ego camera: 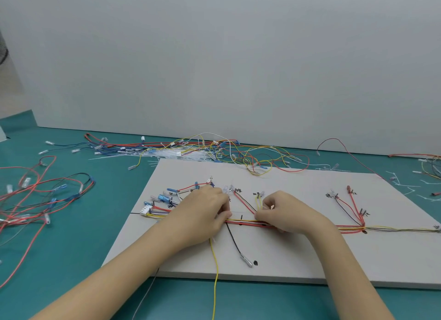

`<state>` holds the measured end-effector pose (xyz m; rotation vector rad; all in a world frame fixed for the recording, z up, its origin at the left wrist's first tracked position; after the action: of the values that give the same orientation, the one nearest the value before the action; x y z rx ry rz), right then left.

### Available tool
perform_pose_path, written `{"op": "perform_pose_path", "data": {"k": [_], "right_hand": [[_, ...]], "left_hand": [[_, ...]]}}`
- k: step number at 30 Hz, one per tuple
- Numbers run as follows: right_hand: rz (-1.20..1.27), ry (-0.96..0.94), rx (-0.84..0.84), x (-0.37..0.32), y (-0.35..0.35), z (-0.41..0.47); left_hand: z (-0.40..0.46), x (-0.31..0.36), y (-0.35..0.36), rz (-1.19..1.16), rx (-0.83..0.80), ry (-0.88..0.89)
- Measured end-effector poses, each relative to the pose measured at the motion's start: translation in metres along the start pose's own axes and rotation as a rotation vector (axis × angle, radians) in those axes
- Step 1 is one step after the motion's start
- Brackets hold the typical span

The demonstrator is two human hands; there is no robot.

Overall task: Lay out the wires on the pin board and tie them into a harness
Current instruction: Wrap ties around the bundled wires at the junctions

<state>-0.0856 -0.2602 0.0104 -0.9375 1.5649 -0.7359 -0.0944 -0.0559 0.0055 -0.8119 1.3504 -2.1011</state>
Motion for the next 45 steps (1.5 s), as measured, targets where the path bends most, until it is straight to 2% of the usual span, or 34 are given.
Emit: {"op": "perform_pose_path", "data": {"k": [6,14,18,28,36,45], "right_hand": [[-0.004,-0.033,-0.061,-0.003,-0.001,-0.003],[0.068,0.009,-0.014,-0.001,0.002,0.000],[0.020,0.006,-0.003,-0.003,0.002,-0.001],[0.026,-0.035,-0.063,-0.005,0.000,-0.005],[-0.060,-0.067,-0.016,-0.005,0.002,-0.006],[-0.021,-0.173,0.048,-0.027,0.023,-0.002]], "left_hand": [[0.004,0.002,-0.001,0.075,-0.018,-0.008],[0.008,0.004,-0.004,0.113,-0.074,-0.009],[0.009,0.004,-0.006,0.087,-0.088,-0.029],[0.009,0.008,-0.007,0.134,-0.104,-0.044],[0.007,0.007,-0.006,0.099,-0.094,-0.035],[-0.011,-0.023,-0.014,0.016,-0.051,-0.095]]}}
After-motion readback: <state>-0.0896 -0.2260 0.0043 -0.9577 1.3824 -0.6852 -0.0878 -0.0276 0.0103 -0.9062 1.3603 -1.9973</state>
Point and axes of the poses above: each hand's wrist, its own z-axis towards the middle knuckle, its own y-axis out of the palm, x = y × z, the point moved 2 cm from there along z, towards the middle knuckle, and after that the axes turned 5 degrees about y, right-handed, at the moved point
